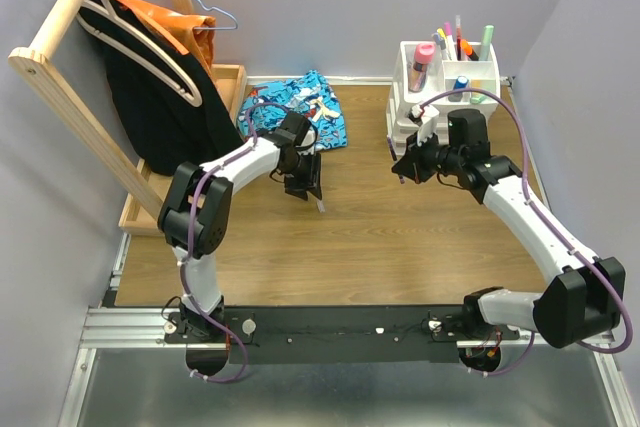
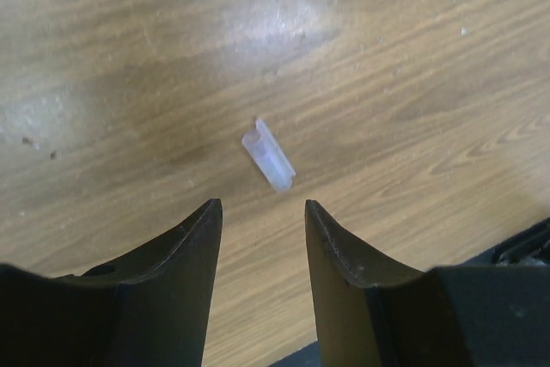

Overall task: Sort the stationery into containers
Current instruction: Pick up the pen cap from the center of the board.

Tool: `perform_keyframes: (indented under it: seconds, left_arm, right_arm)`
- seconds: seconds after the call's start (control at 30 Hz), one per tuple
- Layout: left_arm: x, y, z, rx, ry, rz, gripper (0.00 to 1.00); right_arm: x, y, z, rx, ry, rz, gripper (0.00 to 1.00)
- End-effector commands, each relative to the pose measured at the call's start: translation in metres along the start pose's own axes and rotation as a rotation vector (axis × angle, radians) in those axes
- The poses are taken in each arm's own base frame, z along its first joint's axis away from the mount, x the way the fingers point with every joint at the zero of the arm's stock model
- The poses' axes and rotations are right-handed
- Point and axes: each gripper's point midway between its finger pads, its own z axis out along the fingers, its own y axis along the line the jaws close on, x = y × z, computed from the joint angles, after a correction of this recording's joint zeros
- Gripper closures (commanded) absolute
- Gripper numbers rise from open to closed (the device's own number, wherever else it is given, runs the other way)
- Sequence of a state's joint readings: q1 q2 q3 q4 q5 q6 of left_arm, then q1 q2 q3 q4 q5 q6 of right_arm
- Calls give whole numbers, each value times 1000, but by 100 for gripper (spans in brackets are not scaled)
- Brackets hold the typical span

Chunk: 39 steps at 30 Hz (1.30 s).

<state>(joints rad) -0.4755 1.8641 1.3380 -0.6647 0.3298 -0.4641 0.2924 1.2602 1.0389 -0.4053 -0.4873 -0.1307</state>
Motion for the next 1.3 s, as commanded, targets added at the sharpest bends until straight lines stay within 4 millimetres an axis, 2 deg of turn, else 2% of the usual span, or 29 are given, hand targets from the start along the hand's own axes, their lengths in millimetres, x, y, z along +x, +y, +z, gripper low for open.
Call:
perform_keyframes:
  seconds: [0.0,0.17,0.4,0.63,0.73,0.97,1.27]
  left_arm:
    - [-17,-6,9,-39,-33,14,48]
    - [-11,-10,17,-38,-1,24,49]
    - [-11,-4,21,-86,10,20,48]
    - [-2,6,35,-120,58,-14,48]
    - [3,8,41,-129,77,-28,51]
    - [16,-1,56,-113,126,-7,54]
    - [36,19,68,-214,206,-15,65]
  right_arm:
    - [6,1,-4,4,4,6,100]
    - [6,0,-4,8,3,1,99]
    - [4,-1,-5,10,1,-6,99]
    - [6,-1,-7,9,4,-3,99]
    - [7,1,-8,5,3,-2,99]
    - [15,2,-12,6,15,-1,100]
    - [21,7,-17,-8,9,4,100]
